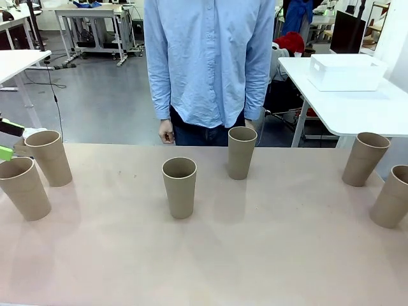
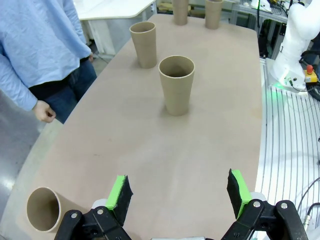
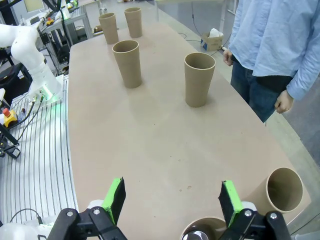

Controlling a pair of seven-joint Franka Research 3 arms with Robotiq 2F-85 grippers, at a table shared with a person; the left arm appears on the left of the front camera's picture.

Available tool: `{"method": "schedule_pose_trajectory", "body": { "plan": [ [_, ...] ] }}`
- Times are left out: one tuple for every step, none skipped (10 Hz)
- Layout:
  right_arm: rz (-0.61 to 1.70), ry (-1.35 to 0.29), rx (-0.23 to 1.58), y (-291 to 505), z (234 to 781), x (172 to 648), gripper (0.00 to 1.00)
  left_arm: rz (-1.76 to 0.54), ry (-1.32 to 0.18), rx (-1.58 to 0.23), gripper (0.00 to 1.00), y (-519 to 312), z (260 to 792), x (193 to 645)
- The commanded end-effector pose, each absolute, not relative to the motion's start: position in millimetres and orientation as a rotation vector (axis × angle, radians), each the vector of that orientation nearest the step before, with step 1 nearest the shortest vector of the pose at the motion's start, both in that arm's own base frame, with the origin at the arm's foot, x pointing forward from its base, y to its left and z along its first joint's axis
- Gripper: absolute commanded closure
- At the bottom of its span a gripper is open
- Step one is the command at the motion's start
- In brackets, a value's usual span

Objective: Stack the cups and store them in the basket.
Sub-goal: Pick up two Reusable plastic cups , one in each hand.

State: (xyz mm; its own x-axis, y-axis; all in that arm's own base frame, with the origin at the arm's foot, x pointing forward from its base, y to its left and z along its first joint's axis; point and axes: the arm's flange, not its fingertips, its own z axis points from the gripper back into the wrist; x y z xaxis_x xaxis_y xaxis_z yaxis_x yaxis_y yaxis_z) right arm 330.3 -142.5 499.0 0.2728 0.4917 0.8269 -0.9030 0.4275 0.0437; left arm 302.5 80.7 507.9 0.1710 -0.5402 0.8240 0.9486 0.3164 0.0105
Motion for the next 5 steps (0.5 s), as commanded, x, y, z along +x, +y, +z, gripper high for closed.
{"method": "schedule_pose_trajectory", "body": {
  "plan": [
    [1.027,-0.877,0.591,-142.8,499.0,331.5,0.00,-1.154,-0.861,-0.606,0.00,79.8,510.0,302.9],
    [1.027,-0.877,0.591,-142.8,499.0,331.5,0.00,-1.154,-0.861,-0.606,0.00,79.8,510.0,302.9],
    [1.027,-0.877,0.591,-142.8,499.0,331.5,0.00,-1.154,-0.861,-0.606,0.00,79.8,510.0,302.9],
    [1.027,-0.877,0.591,-142.8,499.0,331.5,0.00,-1.154,-0.861,-0.606,0.00,79.8,510.0,302.9],
    [1.027,-0.877,0.591,-142.8,499.0,331.5,0.00,-1.154,-0.861,-0.606,0.00,79.8,510.0,302.9]
  ]
}}
